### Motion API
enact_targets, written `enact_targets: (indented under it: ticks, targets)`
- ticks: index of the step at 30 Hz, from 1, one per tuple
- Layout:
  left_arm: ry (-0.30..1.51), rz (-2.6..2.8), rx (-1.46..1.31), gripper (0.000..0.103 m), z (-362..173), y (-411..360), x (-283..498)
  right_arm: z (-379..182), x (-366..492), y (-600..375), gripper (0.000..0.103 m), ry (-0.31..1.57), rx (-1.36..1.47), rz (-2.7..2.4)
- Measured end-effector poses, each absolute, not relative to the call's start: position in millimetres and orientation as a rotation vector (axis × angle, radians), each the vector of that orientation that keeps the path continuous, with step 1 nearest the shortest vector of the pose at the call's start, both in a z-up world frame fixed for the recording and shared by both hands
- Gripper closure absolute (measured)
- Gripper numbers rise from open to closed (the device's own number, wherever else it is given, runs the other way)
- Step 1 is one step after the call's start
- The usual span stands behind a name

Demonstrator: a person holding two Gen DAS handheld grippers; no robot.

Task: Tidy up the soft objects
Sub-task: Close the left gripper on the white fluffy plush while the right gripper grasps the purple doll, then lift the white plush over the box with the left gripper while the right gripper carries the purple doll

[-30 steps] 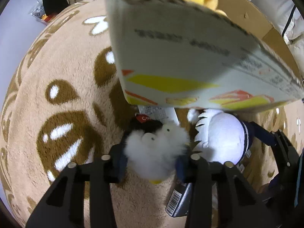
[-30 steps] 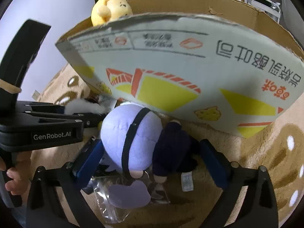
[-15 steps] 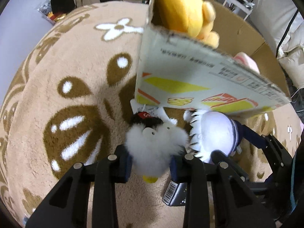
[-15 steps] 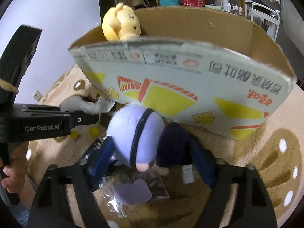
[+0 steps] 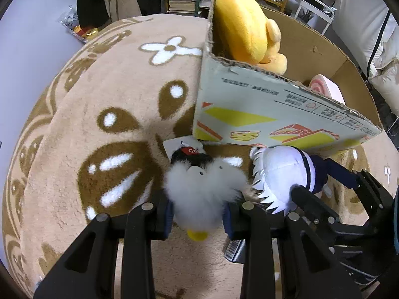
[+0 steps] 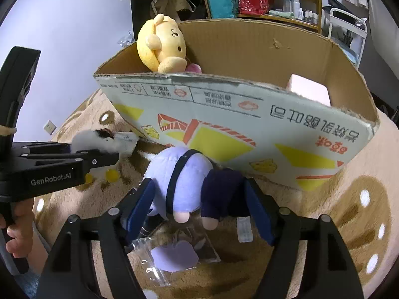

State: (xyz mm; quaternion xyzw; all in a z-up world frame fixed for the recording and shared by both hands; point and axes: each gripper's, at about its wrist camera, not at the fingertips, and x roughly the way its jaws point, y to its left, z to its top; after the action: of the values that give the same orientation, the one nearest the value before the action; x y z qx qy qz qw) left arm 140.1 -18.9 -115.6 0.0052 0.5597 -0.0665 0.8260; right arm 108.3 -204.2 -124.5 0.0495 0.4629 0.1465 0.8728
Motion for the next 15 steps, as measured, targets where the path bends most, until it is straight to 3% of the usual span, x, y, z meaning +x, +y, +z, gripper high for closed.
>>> enact_targets:
  ticks: [15]
  targets:
    - [1.163, -0.123, 0.025, 0.073, -115.4, -12.0, 147.9, -128.0, 126.5, -181.3, 0.016, 0.964, 0.069, 0.353]
